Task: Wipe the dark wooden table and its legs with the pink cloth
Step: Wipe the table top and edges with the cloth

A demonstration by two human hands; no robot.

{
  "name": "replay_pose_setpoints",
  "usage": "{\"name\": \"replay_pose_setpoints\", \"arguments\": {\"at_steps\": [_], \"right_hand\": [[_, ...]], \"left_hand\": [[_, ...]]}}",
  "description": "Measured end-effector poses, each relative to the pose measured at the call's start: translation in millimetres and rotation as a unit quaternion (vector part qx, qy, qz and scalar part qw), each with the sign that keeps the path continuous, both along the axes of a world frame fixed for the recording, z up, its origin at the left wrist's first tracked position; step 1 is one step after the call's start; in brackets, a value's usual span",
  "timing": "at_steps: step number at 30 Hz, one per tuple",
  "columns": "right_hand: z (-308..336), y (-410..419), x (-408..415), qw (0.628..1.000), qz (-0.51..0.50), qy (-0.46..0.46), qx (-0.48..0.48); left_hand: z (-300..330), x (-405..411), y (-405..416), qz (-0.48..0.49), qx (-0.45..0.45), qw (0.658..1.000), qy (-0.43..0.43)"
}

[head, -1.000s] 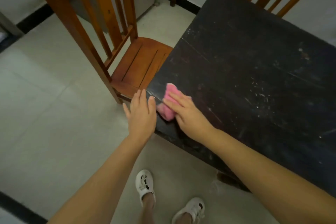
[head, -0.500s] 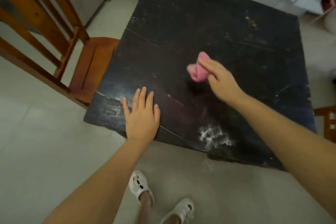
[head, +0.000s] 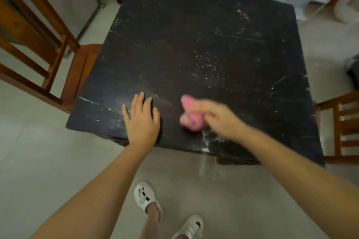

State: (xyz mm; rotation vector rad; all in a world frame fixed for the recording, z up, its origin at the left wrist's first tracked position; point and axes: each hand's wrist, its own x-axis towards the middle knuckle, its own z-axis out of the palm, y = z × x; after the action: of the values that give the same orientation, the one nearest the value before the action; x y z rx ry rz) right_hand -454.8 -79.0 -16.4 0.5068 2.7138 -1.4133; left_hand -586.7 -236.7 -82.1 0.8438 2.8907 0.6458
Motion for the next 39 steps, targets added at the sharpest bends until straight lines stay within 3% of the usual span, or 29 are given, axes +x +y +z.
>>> {"name": "replay_pose_setpoints", "arguments": {"at_steps": [2,4,7,11,16,19,22,24,29,32,34,35,37,39], "right_hand": [[5.4,50.5,-44.6,0.995,-0.09,0.02,0.034],[-7.4,85.1,-74.8,0.987,-0.115,-0.01,0.108],[-32.3,62.1,-59.1,0.984,-0.024,-0.009,0.175],[-36.9,-8.9,24.0,0.982,0.096,0.052,0.154],[-40.2,-35.4,101.3,0.984,0.122,0.097,0.087],[-13.9,11.8,68.1,0.991,-0.02,0.127,0.034],[-14.3,93.5,18.6,0.982,-0.169,0.036,0.07],[-32.2,106.6,20.0,0.976,-0.188,-0.011,0.111],[-52.9,3.8,90.7,0.986,-0.036,0.043,0.158],[-42.7,-41.2,121.6,0.99,0.038,0.093,0.099],[-31.6,-30.5,129.8,0.992,-0.01,0.098,0.074],[-24.5,-15.2,132.9,0.988,-0.094,0.106,0.067],[-15.7,19.6,145.3,0.953,-0.267,0.08,0.119],[-20.4,46.8,155.9,0.915,-0.364,0.009,0.176]], "left_hand": [[-1.3,12.5,9.4,-0.02,-0.028,0.999,0.002],[-4.1,17.0,12.3,-0.024,-0.054,0.998,0.015],[-7.2,14.9,12.6,-0.018,-0.057,0.998,0.028],[-4.1,17.5,16.3,-0.01,-0.055,0.998,0.031],[1.7,18.9,16.1,-0.011,-0.081,0.997,0.015],[1.5,19.2,17.2,-0.014,-0.083,0.996,0.014],[0.3,18.5,16.9,-0.014,-0.092,0.995,0.019],[-0.4,18.6,16.5,-0.013,-0.092,0.995,0.022],[-0.8,19.3,16.4,-0.015,-0.078,0.997,0.024],[1.3,20.5,16.7,-0.016,-0.081,0.996,0.015],[2.6,20.9,16.0,-0.017,-0.082,0.996,0.01],[3.2,21.0,16.1,-0.018,-0.082,0.996,0.009],[3.8,21.2,15.4,-0.023,-0.081,0.996,0.006],[3.8,20.9,14.2,-0.024,-0.076,0.997,0.008]]}}
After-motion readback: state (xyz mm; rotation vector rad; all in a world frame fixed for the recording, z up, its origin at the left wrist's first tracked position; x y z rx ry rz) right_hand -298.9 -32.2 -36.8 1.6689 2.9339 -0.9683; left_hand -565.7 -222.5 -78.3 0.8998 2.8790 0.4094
